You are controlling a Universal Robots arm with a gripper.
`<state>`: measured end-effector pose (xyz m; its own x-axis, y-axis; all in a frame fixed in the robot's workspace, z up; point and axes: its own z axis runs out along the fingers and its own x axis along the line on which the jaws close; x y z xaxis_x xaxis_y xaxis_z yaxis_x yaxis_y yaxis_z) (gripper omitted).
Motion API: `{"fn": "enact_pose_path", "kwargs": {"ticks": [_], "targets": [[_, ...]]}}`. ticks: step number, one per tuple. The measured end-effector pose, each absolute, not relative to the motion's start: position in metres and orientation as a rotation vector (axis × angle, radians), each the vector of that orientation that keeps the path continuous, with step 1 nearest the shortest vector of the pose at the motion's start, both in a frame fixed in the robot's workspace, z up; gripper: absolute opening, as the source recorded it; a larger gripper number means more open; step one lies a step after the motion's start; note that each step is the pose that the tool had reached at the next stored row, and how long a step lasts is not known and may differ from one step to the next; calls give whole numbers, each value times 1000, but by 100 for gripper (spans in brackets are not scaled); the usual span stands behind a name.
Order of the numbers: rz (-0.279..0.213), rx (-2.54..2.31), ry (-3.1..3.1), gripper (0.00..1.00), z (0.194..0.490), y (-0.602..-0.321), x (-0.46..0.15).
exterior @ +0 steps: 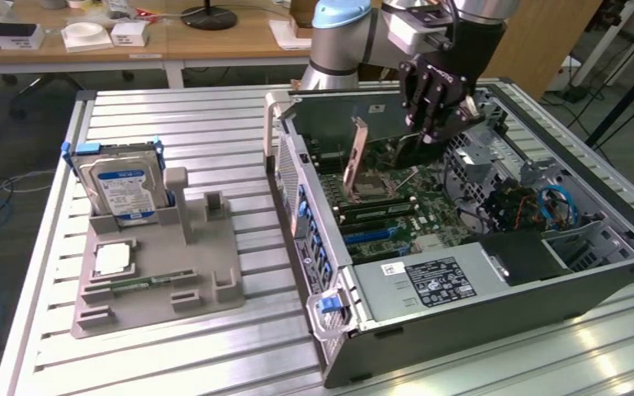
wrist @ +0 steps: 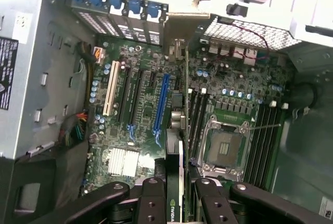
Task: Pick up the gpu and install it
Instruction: 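Insert the gpu into the slot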
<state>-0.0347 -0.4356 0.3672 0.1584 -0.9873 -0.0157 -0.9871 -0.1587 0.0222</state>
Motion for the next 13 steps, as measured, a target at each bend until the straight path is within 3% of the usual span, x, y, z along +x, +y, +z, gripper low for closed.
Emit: {"fn": "enact_pose_path", "kwargs": {"ticks": [13], "targets": [[-42,2254,-2181,26,367,-436,-35]]}}
